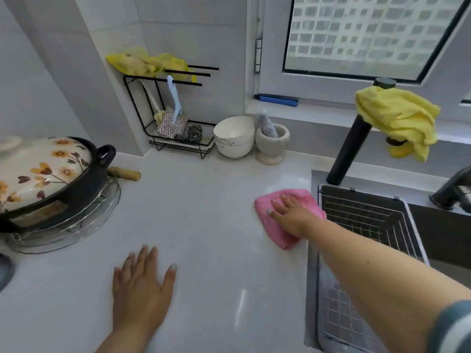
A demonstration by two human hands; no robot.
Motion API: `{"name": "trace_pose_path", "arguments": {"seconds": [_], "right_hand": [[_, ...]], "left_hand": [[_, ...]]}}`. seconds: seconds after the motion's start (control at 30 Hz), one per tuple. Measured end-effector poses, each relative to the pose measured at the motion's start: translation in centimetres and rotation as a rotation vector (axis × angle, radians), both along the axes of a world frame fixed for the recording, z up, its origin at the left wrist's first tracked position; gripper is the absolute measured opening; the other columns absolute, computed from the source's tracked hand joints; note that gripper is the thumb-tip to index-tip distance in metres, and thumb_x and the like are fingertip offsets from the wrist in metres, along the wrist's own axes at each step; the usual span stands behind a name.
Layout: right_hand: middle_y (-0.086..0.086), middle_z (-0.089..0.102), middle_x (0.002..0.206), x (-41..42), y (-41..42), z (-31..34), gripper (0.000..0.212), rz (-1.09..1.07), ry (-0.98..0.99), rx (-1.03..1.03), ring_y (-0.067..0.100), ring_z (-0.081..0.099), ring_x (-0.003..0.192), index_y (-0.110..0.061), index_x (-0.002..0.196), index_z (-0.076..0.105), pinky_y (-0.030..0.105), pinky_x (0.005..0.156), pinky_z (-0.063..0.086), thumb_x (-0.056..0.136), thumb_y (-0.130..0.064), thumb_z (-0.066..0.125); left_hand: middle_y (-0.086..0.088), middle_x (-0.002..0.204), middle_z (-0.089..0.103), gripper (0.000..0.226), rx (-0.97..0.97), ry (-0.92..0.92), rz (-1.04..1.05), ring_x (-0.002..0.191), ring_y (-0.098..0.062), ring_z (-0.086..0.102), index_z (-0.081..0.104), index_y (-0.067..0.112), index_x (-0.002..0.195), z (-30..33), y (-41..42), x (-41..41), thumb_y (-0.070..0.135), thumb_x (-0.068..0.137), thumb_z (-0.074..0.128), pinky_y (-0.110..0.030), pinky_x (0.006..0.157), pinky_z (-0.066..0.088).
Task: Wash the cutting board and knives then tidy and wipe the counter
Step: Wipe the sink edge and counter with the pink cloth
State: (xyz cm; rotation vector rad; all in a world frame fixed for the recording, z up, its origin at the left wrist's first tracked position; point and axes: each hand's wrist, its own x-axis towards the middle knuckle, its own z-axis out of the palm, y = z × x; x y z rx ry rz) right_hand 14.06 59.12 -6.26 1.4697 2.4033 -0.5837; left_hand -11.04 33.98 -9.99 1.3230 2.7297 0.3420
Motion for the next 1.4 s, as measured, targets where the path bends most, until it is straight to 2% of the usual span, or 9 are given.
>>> {"name": "trace_pose_path", "arguments": {"seconds": [0.07,0.17,0.33,0.47,0.63,0.87,0.97,1.13,1.4], "right_hand": [[0.012,-0.008,0.16,0.1,3.0,0.1,0.055,-0.002,-0.017,0.017,0.036,-0.009,0.147,-0.025,0.154,0.007,0.052,0.119,0.0,0.103,-0.044,0.015],[0.01,-0.008,0.161,-1.0,6.0,-0.1,0.079,-0.028,-0.079,0.023,0.031,-0.01,0.148,-0.025,0.154,0.004,0.05,0.119,-0.001,0.09,-0.07,-0.001],[0.005,-0.014,0.161,-6.4,6.4,-0.9,0.063,-0.037,-0.05,0.116,0.027,-0.011,0.148,-0.029,0.154,-0.002,0.05,0.118,-0.003,0.098,-0.057,0.01],[0.001,-0.012,0.161,-12.7,4.8,-1.4,0.058,0.142,0.016,0.112,0.025,-0.011,0.148,-0.035,0.153,0.0,0.049,0.119,-0.004,0.099,-0.055,0.007],[-0.001,-0.01,0.161,-17.6,-2.3,-2.2,0.057,0.413,0.078,0.133,0.023,-0.012,0.148,-0.036,0.153,0.001,0.048,0.118,-0.007,0.099,-0.054,0.007],[-0.009,-0.01,0.16,-8.9,-10.0,-1.9,0.079,0.689,0.179,0.11,0.015,-0.017,0.146,-0.042,0.151,0.002,0.043,0.118,-0.014,0.078,-0.066,-0.017],[-0.016,-0.003,0.158,-4.7,-7.8,-2.0,0.079,0.606,0.214,0.089,0.008,-0.012,0.146,-0.047,0.148,0.008,0.037,0.119,-0.011,0.078,-0.07,-0.019],[-0.004,0.022,0.159,-4.5,-0.7,-2.4,0.055,0.277,0.184,0.188,0.013,0.012,0.147,-0.036,0.15,0.021,0.033,0.12,0.004,0.098,-0.051,0.014],[0.001,-0.005,0.162,-17.0,1.2,-1.6,0.055,0.171,0.06,0.169,0.025,-0.008,0.148,-0.03,0.154,0.003,0.05,0.118,-0.004,0.101,-0.045,0.013]], "left_hand": [[0.008,0.159,0.019,0.094,0.009,0.006,-0.003,0.147,-0.018,0.007,0.027,0.026,0.15,-0.3,0.0,0.0,0.072,0.074,-0.003,-0.039,0.119,-0.002],[0.005,0.156,0.026,0.089,0.008,0.013,-0.015,0.147,-0.02,0.013,0.034,0.023,0.148,-0.4,0.0,-0.2,0.07,0.078,0.005,-0.041,0.119,0.002],[0.004,0.153,0.033,0.088,-0.023,0.026,-0.045,0.145,-0.022,0.021,0.042,0.02,0.144,-0.7,0.0,-0.5,0.074,0.084,0.006,-0.04,0.117,0.002],[0.004,0.154,0.033,0.09,-0.008,0.047,-0.043,0.145,-0.021,0.02,0.041,0.02,0.144,-0.8,-0.1,-0.5,0.074,0.083,0.001,-0.039,0.117,0.002],[-0.004,0.153,0.034,0.085,0.042,0.027,-0.004,0.143,-0.021,0.024,0.038,0.012,0.145,-0.8,0.0,-0.6,0.067,0.084,0.016,-0.039,0.118,0.007],[-0.01,0.149,0.039,0.085,0.112,-0.001,0.007,0.142,-0.023,0.028,0.042,0.008,0.141,-0.9,-0.2,-0.8,0.064,0.084,0.016,-0.04,0.119,0.011],[-0.007,0.152,0.035,0.089,0.093,-0.007,0.016,0.144,-0.02,0.023,0.041,0.011,0.143,-0.9,-0.3,-0.7,0.067,0.081,0.01,-0.036,0.12,0.006],[-0.006,0.153,0.034,0.089,0.091,-0.007,0.017,0.145,-0.02,0.02,0.04,0.012,0.142,-0.8,-0.2,-0.7,0.068,0.081,0.009,-0.037,0.12,0.005],[-0.004,0.155,0.03,0.089,0.1,-0.015,0.013,0.146,-0.017,0.016,0.037,0.014,0.144,-0.7,-0.2,-0.7,0.069,0.081,0.009,-0.036,0.12,0.001]]}}
